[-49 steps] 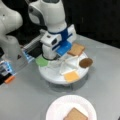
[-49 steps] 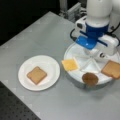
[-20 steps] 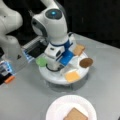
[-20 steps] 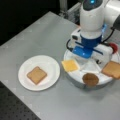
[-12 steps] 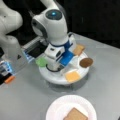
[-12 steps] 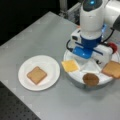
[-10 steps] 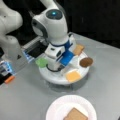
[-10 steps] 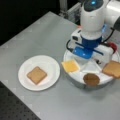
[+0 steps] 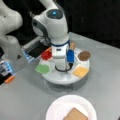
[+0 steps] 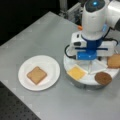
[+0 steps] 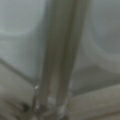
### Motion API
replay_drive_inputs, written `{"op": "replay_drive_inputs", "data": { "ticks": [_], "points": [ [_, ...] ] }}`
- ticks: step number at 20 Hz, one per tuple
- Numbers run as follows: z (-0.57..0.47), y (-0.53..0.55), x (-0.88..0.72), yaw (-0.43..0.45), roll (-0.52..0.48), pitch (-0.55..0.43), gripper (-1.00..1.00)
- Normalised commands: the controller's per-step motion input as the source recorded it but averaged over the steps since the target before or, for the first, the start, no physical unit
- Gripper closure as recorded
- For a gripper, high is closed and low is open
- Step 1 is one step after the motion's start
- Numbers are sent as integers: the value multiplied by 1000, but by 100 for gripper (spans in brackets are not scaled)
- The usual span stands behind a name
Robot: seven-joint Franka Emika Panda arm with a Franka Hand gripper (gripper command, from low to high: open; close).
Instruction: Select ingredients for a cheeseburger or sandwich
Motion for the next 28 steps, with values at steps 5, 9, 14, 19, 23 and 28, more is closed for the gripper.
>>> {"op": "replay_drive_inputs", "data": {
  "ticks": [5, 9, 14, 19, 23, 28],
  "points": [
    [-102, -81, -19, 480, 122, 11, -100],
    [-83, -73, 116, 576, 85, -9, -100],
    [-77, -71, 163, 453, 96, 47, -100],
    [-69, -63, 89, 125, 88, 74, -100],
    [-45, -48, 45, 43, 75, 76, -100],
    [-41, -42, 36, 35, 75, 71, -100]
  ]
}}
